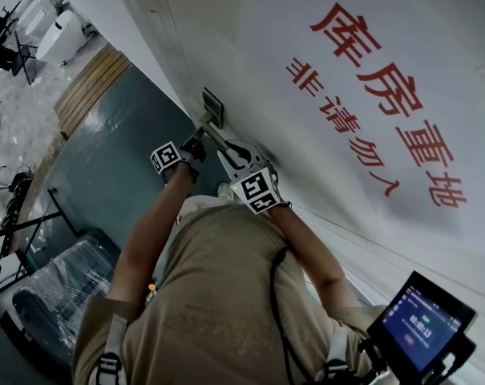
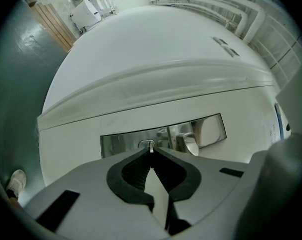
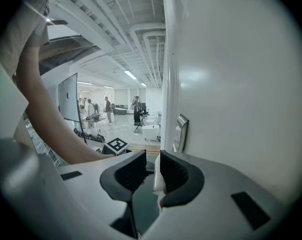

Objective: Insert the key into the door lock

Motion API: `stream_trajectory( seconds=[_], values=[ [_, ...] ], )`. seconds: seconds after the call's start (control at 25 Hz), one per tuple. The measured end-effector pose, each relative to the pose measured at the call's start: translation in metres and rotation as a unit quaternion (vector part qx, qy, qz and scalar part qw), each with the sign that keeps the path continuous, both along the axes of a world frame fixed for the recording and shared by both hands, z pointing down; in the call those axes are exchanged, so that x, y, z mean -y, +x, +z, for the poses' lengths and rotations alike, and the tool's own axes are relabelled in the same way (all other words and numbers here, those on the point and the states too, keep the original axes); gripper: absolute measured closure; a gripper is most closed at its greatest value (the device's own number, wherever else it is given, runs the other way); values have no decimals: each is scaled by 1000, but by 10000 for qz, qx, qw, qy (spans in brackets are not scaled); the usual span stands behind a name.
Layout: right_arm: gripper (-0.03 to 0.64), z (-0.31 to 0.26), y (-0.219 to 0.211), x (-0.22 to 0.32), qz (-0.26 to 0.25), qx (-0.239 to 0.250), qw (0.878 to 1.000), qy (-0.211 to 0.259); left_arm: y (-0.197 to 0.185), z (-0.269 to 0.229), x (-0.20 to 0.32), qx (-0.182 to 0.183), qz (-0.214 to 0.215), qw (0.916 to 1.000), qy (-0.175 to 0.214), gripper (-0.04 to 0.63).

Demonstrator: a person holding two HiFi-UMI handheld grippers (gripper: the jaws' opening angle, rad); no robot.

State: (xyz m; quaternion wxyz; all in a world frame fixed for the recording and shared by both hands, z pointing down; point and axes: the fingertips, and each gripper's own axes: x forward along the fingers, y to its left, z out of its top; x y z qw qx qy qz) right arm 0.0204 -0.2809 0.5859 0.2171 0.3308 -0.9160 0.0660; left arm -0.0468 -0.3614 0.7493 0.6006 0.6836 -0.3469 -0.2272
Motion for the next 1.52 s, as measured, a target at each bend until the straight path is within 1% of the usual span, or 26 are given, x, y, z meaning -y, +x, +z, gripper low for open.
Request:
stream_trajectory(
  seconds=[0.2, 0.4, 0.48, 0.56, 0.72, 0.76, 0.8, 0.96, 1.08, 1.2, 1.28, 1.4, 1.52],
  values=[
    [529, 1, -1, 2, -15, -25, 10000, -16, 1, 1, 0, -59, 80, 9999, -13, 563],
    [529, 1, 1, 7, 20, -31, 10000, -1, 2, 2, 3, -393, 60, 9991, -136, 563],
    [529, 1, 0, 7, 25, -22, 10000, -12, 2, 2, 2, -452, 55, 9988, -168, 563],
    [529, 1, 0, 8, 21, -21, 10000, -14, 2, 2, 2, -396, 117, 9991, -126, 563],
    [529, 1, -2, 10, 37, 1, 10000, -23, 0, 1, 4, -14, 379, 9993, -9, 563],
    [529, 0, -2, 11, 43, 10, 10000, -25, 0, 1, 5, 28, 410, 9992, -1, 563],
    [529, 0, -2, 12, 49, 17, 10000, -26, 0, 1, 5, -1, 398, 9992, -14, 563],
    [529, -1, -4, 14, 70, 27, 10000, -18, 2, -2, 3, -411, 155, 9989, -183, 563],
    [529, 0, -4, 14, 80, 3, 10000, -5, 0, 2, 4, -529, 55, 9984, -213, 563],
    [529, 2, -2, 14, 121, -30, 9999, -19, 4, 3, 2, -741, -61, 9967, -311, 563],
    [529, 2, -3, 13, 133, -19, 9999, -35, 3, 3, 3, -743, -55, 9968, -295, 563],
    [529, 3, -5, 11, 125, -14, 9999, -49, 1, 3, 6, -586, 65, 9981, -169, 563],
    [529, 6, -6, 8, 113, -19, 9999, -84, 4, 5, 5, -570, 83, 9981, -197, 563]
  ],
)
